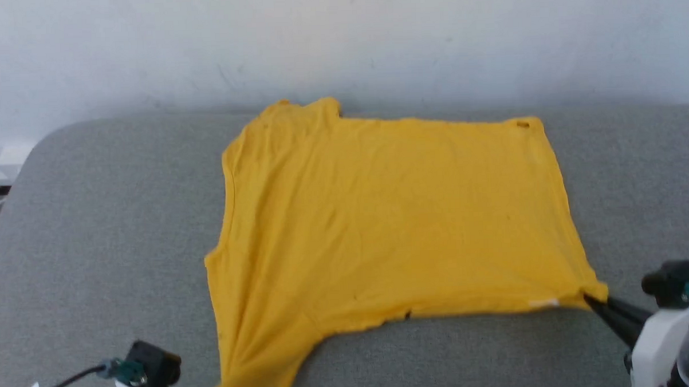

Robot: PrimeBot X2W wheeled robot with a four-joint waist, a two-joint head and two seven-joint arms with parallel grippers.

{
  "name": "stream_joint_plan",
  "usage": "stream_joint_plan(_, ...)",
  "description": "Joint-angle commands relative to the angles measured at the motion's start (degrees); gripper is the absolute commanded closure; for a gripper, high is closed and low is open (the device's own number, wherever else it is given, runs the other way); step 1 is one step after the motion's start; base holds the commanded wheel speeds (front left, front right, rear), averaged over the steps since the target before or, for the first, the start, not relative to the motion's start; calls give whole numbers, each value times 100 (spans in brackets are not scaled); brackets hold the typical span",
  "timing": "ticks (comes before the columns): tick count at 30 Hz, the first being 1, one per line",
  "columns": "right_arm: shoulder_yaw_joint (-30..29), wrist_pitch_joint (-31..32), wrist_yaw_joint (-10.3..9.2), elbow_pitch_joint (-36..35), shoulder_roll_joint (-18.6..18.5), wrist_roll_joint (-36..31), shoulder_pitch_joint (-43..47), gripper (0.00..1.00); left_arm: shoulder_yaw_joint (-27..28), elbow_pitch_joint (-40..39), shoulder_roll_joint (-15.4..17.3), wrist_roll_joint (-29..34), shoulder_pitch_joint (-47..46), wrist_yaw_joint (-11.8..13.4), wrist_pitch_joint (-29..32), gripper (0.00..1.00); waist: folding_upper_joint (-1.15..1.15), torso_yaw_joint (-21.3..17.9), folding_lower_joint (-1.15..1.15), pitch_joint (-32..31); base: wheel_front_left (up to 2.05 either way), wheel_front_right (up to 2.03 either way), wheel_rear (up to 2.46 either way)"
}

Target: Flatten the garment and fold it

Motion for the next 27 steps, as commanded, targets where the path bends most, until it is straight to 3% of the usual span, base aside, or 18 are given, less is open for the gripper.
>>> stream_joint_plan(1, -32, 62, -11, -69, -46, 71, 158, 100, -34, -64, 48, -106, 121, 17, 63, 100, 0, 57, 1, -214, 0, 0, 0)
stream_joint_plan(8, -453, 678, -11, -364, -293, 364, 1008, 100, -353, -440, 210, -588, 566, -52, 589, 100, 0, 21, 1, -365, 0, 0, 0)
stream_joint_plan(12, -710, 886, -11, -639, -262, 446, 1352, 100, -419, -525, 115, -654, 626, -101, 585, 100, 0, -16, 1, -348, 0, 0, 0)
stream_joint_plan(27, -2052, 755, -11, -1391, 151, 405, 1272, 100, 478, 1, -863, 59, -669, -93, -909, 100, 0, -111, 1, 171, 0, 0, 0)
